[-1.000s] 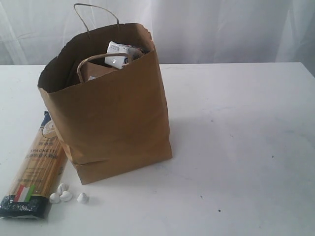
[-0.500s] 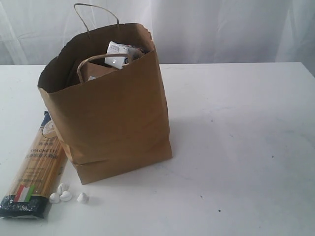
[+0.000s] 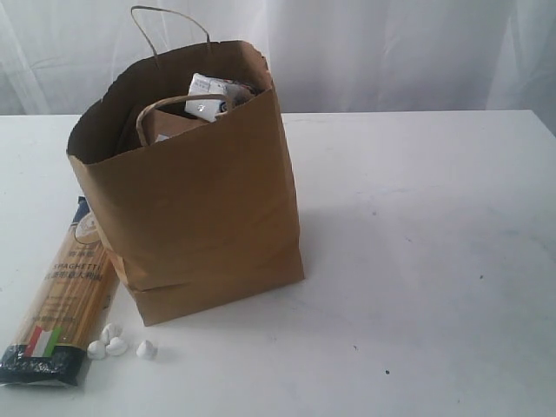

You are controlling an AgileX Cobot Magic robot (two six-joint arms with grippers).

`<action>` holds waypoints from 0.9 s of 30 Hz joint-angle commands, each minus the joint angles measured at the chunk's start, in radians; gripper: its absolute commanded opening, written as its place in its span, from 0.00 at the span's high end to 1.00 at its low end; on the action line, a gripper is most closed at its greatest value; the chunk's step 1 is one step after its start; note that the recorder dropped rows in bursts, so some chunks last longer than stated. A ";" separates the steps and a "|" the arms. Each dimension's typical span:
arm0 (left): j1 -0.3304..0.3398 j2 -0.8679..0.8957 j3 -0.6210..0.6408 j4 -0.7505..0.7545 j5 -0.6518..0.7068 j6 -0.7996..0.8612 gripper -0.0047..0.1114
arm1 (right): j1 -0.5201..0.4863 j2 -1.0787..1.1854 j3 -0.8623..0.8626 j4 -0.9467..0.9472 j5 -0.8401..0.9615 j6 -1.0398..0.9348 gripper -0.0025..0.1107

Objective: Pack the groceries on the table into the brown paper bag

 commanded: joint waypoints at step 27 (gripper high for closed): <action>0.002 0.332 -0.499 -0.135 -0.511 0.478 0.96 | 0.003 0.003 0.124 -0.002 0.050 0.012 0.98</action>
